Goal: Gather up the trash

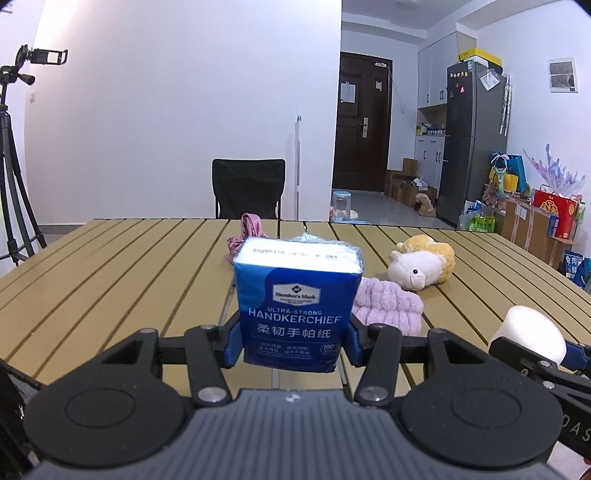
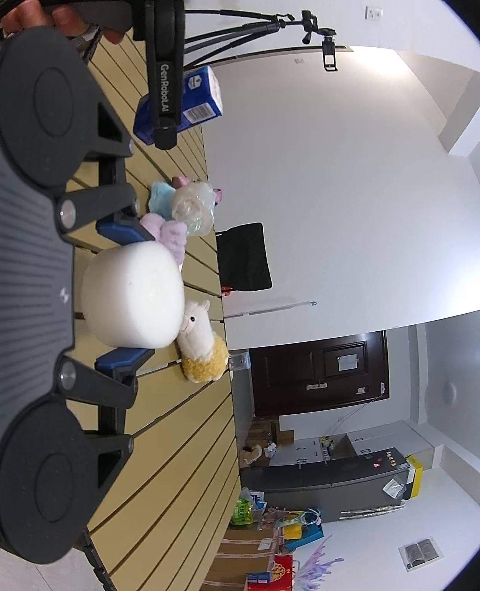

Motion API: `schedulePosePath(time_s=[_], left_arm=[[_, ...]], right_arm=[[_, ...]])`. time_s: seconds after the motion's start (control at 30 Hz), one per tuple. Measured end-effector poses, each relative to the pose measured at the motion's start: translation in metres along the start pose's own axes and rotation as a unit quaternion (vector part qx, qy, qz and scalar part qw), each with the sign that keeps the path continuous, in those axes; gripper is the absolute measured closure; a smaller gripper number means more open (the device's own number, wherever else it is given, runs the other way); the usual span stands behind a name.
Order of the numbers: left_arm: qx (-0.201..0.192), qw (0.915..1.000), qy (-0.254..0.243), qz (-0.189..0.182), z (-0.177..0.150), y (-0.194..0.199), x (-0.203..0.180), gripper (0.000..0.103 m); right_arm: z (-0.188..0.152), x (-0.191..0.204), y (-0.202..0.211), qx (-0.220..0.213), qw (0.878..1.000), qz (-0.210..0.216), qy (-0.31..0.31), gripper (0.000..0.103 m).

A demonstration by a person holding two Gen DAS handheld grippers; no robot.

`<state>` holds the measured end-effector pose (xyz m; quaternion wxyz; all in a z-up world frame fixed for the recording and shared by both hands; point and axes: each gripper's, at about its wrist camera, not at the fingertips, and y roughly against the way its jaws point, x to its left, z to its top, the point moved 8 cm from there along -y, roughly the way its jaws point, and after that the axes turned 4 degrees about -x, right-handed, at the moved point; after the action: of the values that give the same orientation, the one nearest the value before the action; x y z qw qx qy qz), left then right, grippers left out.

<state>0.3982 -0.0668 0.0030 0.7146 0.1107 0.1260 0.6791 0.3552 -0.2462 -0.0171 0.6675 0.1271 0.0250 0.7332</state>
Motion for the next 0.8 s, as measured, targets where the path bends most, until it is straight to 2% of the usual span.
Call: schedulePosePath(time_s=[0.8], left_arm=[[0.009,0.9992,-0.038,0.010,-0.036,0.095,0.010,0.051]], right_arm=[[-0.030,0.024,0.091,0.023,1.000,0.013,0.000,0.048]])
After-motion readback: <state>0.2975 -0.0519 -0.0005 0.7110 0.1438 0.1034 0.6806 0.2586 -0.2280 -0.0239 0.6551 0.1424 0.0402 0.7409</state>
